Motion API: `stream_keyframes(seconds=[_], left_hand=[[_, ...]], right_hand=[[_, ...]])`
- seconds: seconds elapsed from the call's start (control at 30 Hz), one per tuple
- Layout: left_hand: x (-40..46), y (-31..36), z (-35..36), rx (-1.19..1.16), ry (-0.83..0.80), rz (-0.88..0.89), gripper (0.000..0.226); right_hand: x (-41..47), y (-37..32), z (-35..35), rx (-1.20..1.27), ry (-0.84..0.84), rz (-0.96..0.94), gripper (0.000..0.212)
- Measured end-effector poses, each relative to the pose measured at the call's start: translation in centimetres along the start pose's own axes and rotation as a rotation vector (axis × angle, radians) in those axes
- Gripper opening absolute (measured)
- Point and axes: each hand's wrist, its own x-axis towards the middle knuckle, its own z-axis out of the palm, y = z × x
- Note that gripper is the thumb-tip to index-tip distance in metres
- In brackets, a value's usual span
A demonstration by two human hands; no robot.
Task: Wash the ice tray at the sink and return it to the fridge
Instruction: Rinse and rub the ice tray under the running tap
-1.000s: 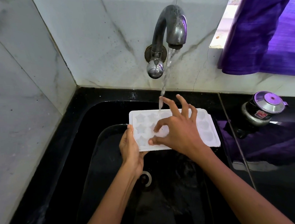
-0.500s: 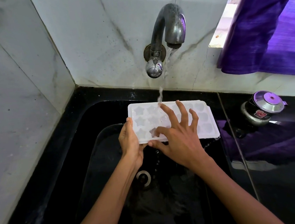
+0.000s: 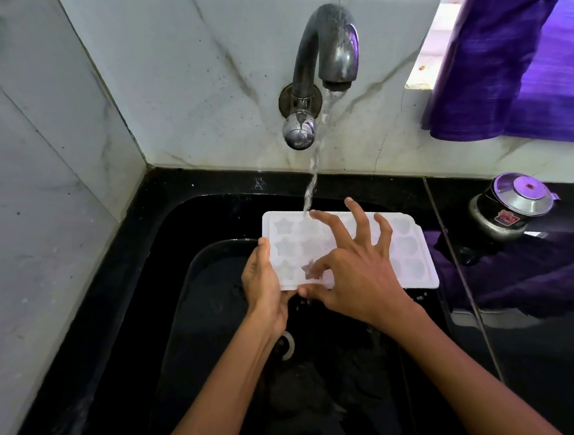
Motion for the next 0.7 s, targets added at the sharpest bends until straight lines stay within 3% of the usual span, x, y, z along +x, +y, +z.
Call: stream_keyframes(seconds=[0.07, 0.23, 0.47, 0.7], left_hand=[[-0.1, -0.3, 0.0, -0.002, -0.011, -0.014, 0.034], [-0.3, -0.5, 0.2, -0.007, -0.025, -0.017, 0.033], [-0.6, -1.3, 0.2, 0.019, -0.026, -0.03, 0.032], [-0.8, -1.6, 0.1, 0.02, -0.053, -0.04, 0.033]], right_hand=[[0.2, 0.5, -0.9, 0.137, -0.089, 0.087, 0.035], [1.6, 1.0, -2.0, 0.369, -0.081, 0.148, 0.038], [4.0, -0.4, -0.2, 0.1, -0.192, 0.072, 0.042], [4.6, -0.7, -0.8, 0.002, -0.076, 0.097, 0.034]])
